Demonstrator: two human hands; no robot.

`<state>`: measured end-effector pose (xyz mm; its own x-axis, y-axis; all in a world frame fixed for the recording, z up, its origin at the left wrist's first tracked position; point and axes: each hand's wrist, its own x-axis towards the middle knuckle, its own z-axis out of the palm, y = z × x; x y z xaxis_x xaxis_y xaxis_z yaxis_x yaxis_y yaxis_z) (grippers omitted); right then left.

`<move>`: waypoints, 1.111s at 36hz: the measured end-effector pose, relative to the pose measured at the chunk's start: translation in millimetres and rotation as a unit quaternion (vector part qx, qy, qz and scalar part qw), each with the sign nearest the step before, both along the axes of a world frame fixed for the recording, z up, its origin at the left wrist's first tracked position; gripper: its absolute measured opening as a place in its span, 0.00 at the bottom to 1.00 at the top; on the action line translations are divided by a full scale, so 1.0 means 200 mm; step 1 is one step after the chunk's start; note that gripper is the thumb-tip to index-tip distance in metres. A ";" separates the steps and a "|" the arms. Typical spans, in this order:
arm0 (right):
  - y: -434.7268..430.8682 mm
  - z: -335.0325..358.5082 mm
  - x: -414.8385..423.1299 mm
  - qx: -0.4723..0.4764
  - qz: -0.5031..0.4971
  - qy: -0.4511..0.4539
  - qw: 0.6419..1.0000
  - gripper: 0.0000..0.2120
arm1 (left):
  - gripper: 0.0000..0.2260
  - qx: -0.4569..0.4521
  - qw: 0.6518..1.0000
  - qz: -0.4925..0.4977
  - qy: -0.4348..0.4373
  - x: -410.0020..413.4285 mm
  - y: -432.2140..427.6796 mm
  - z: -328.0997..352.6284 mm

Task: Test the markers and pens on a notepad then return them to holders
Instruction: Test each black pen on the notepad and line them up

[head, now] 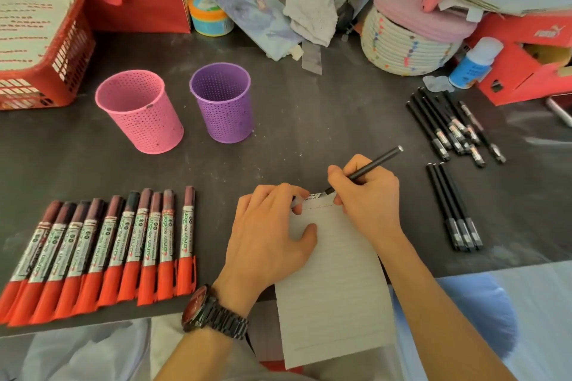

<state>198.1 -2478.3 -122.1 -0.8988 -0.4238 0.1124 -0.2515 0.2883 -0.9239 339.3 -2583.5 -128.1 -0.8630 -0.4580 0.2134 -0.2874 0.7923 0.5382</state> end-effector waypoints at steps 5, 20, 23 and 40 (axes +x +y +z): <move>-0.01 0.01 0.00 0.004 0.001 0.006 1.000 0.15 | 0.19 -0.005 1.000 0.013 -0.004 -0.01 0.00 -0.01; -0.01 0.01 0.00 0.017 0.004 0.016 1.000 0.13 | 0.19 -0.008 1.000 0.022 -0.013 -0.03 0.00 -0.03; -0.01 0.02 0.00 0.020 0.006 0.018 1.000 0.13 | 0.19 -0.008 1.000 0.022 -0.012 -0.02 0.00 -0.02; 0.00 0.01 0.00 0.029 0.003 0.026 0.999 0.14 | 0.19 0.005 1.000 0.025 -0.017 -0.02 0.00 -0.02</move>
<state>197.7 -2478.8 -119.8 -0.8901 -0.4358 0.1337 -0.3003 0.3399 -0.8912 335.5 -2583.3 -131.2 -0.8451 -0.5034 0.1800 -0.3454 0.7712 0.5348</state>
